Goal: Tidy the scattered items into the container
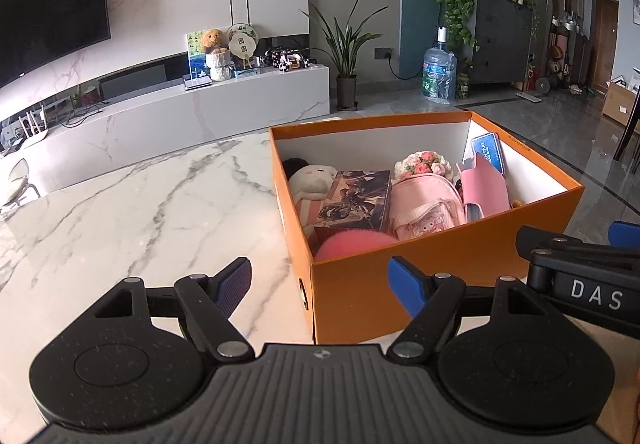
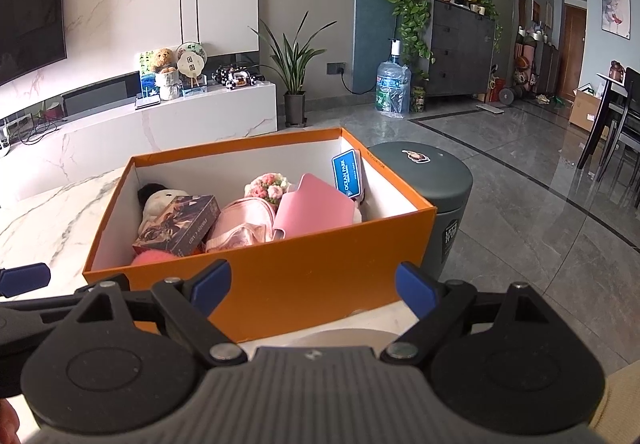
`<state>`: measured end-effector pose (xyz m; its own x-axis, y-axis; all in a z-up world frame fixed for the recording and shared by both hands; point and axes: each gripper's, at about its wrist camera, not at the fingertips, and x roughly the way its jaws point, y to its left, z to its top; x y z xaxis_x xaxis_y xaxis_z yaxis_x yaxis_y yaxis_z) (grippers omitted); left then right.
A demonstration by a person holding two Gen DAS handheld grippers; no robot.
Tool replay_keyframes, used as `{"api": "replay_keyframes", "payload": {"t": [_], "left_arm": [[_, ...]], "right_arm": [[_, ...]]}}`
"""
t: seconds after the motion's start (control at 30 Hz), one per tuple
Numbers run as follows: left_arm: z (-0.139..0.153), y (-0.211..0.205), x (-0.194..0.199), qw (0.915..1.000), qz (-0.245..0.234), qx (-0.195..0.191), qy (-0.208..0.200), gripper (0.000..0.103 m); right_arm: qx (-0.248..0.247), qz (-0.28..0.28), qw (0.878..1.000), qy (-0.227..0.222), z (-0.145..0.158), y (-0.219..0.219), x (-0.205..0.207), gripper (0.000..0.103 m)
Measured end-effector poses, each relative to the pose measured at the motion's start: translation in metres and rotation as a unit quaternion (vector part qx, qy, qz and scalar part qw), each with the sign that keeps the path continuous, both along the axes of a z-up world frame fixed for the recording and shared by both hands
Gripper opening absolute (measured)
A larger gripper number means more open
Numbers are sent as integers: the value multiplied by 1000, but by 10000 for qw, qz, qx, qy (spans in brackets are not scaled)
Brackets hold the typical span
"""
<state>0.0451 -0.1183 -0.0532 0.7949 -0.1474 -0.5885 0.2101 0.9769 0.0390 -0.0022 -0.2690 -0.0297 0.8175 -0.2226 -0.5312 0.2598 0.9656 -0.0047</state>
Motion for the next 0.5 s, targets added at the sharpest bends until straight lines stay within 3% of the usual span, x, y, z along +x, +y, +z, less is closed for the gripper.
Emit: {"api": "replay_keyframes", "payload": {"t": [0.5], "left_arm": [[-1,-1,1,9999,-3,108,4,89]], "right_arm": [[-6,-5,10000,-5,-1,1,0,91]]}}
